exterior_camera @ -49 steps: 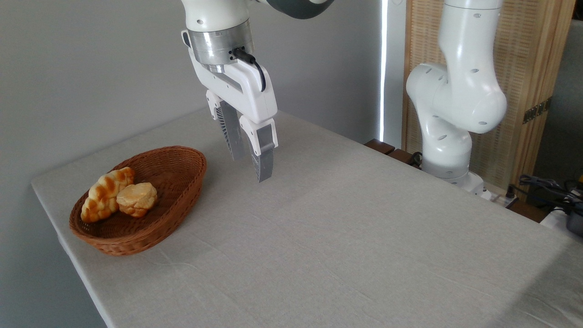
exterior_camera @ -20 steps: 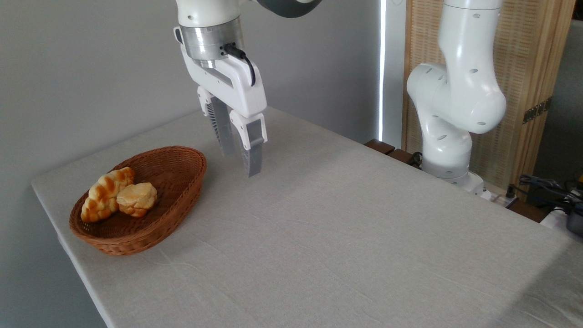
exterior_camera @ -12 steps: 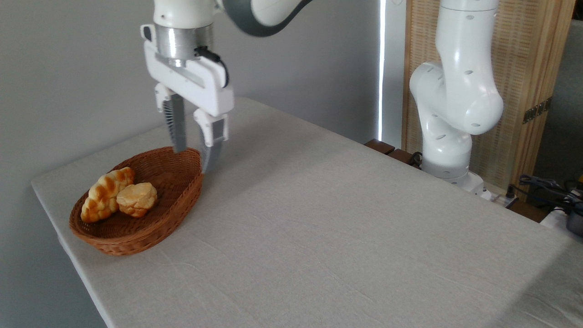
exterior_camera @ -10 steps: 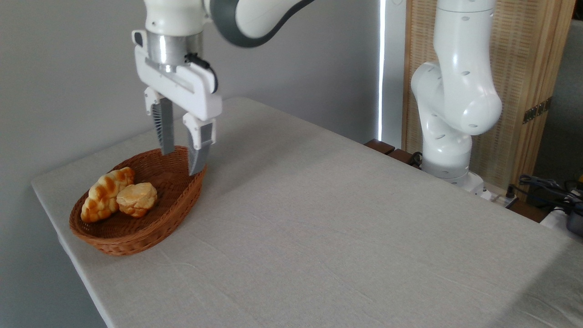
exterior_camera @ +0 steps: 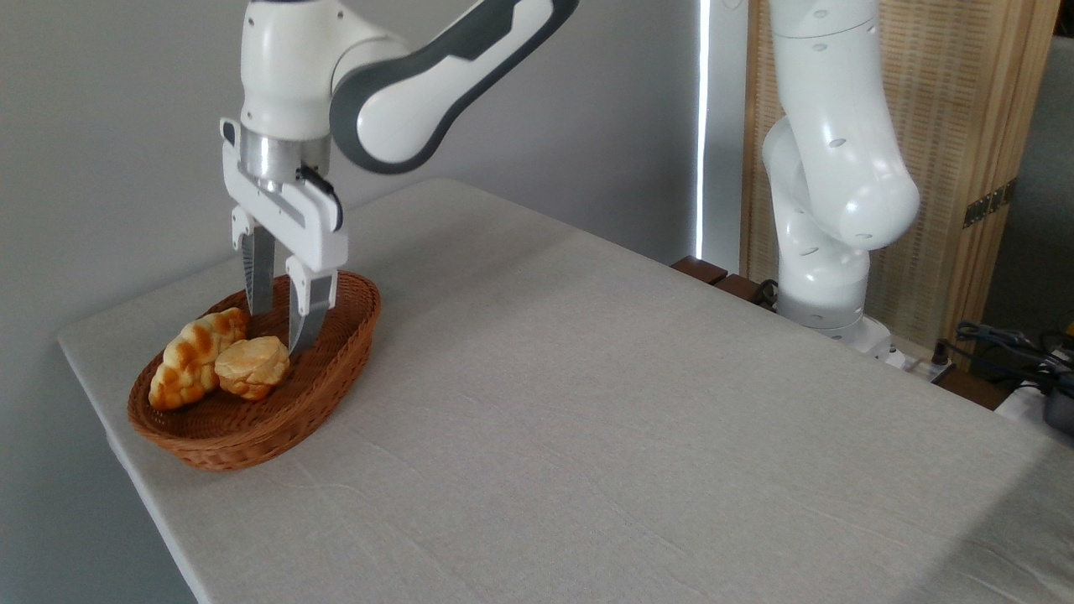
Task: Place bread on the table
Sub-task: 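Move the open gripper over the basket and lower onto the round roll, then close the gripper on the round bread roll and lift it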
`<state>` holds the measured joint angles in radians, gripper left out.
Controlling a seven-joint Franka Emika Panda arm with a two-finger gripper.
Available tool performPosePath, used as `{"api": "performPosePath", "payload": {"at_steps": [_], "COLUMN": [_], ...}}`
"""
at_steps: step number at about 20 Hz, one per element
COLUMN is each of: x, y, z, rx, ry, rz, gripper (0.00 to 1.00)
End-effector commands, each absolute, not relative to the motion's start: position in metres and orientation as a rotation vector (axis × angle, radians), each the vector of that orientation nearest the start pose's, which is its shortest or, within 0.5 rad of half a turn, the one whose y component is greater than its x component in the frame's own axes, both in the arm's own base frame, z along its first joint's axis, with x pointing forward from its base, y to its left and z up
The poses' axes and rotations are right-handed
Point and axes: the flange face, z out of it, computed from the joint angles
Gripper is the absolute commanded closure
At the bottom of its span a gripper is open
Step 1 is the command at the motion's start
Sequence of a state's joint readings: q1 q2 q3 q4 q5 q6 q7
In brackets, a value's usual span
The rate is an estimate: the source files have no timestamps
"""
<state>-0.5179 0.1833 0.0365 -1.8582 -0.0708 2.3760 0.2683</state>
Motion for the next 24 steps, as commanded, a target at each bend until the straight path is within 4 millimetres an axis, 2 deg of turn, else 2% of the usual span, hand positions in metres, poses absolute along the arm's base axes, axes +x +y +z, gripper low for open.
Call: {"api": "performPosePath", "payload": {"at_steps": [1,6,9,11,12,13,14,15,16,24], "x": [0.576,0.585,0.587,0.584,0.584,0.583,0.583,0.583,0.583,0.581], "y": [-0.312,-0.315,-0.314,-0.318,-0.319,-0.319,-0.319,-0.319,-0.319,-0.322], "z": [0.437,0.421,0.419,0.42,0.42,0.419,0.42,0.421,0.422,0.423], "rx": [-2.943,-2.93,-2.924,-2.861,-2.834,-2.821,-2.815,-2.818,-2.817,-2.817], "ry": [1.127,1.132,1.131,1.178,1.193,1.202,1.209,1.205,1.205,1.213], "rz": [-0.591,-0.623,-0.636,-0.634,-0.634,-0.631,-0.633,-0.636,-0.638,-0.638], "gripper": [0.0,0.0,0.0,0.0,0.03,0.1,0.21,0.39,0.46,0.48]}}
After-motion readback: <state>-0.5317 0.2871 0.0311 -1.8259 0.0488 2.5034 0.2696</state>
